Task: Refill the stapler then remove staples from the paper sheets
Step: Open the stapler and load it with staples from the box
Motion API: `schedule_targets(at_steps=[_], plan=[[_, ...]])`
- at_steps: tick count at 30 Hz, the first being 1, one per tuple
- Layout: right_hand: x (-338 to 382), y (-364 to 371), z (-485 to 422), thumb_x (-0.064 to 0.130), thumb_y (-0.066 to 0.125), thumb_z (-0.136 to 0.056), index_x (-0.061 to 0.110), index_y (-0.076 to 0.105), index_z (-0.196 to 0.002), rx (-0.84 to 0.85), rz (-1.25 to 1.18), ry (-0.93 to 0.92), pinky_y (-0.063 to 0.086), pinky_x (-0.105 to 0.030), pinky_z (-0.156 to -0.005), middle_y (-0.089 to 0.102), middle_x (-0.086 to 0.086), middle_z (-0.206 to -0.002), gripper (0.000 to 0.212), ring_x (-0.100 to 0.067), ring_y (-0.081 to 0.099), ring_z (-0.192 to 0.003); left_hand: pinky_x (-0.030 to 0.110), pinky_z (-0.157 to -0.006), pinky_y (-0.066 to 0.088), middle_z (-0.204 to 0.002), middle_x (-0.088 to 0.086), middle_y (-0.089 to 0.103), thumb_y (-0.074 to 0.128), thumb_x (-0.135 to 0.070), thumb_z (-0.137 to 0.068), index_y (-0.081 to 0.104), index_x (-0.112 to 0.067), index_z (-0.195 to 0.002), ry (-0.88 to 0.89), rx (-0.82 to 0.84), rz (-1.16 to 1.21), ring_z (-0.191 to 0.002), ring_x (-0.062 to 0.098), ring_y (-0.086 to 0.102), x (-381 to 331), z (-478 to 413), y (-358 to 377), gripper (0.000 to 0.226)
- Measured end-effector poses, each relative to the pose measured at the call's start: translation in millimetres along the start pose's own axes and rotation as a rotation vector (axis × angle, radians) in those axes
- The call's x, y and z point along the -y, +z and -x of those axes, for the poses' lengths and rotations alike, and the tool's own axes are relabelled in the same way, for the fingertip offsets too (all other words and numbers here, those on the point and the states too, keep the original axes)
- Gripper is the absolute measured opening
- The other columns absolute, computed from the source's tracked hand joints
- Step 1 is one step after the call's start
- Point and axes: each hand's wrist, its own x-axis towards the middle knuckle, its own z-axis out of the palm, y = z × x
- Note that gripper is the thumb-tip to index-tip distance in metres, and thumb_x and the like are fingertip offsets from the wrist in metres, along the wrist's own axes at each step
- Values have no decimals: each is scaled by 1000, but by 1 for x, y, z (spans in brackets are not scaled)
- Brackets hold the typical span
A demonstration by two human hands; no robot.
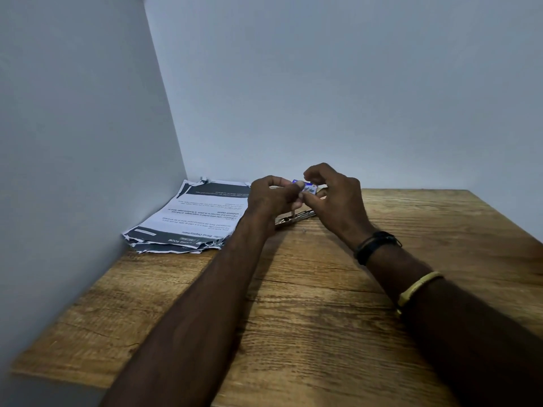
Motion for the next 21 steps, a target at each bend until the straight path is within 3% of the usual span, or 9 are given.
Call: schedule_targets(at_steps=[4,9,11,14,17,21], plan=[[-5,3,-1,15,83,-82,10,77,-103,-5,-12,1,56,-14,-74,77,-4,-97,22,-16,71,-87,31,-72,63,-73,20,71,78,-5,-86,65,5,-91,-24,-10,30,-56,19,70,5,-5,-4,17],[-9,0,0,15,84,-80,8,81,-101,-19,-30,47,42,1,-72,77,-6,-98,22,-12,67,-87,31,-74,62,-77,21,69,75,-6,-89,62,-2,-73,-72,-62,32,-65,24,68,5,-9,-4,21],[-9,-1,0,15,84,-80,10,82,-100,-19,-59,62,43,-1,-71,77,-3,-96,21,-9,66,-85,30,-71,62,-76,20,69,75,-6,-89,63,-2,-74,-77,-69,35,-64,23,67,6,-10,-4,20],[-10,-4,0,18,84,-81,15,83,-99,-16,-79,92,50,-15,-72,78,2,-95,18,-10,67,-85,29,-66,62,-72,18,70,74,-7,-90,65,-2,-73,-79,-68,38,-61,22,66,5,-9,-5,20],[-13,-5,-2,19,83,-84,15,83,-99,-19,-130,139,46,-3,-67,75,8,-89,16,-1,67,-78,30,-70,62,-73,17,69,74,-7,-91,64,-4,-73,-82,-68,52,-60,20,67,4,-8,-6,20],[-18,-6,-5,18,76,-89,13,82,-98,-66,-161,216,52,-7,-67,75,5,-85,11,4,66,-75,26,-65,62,-70,16,68,72,-7,-91,64,-4,-73,-89,-68,72,-54,15,68,4,-8,-7,20]])
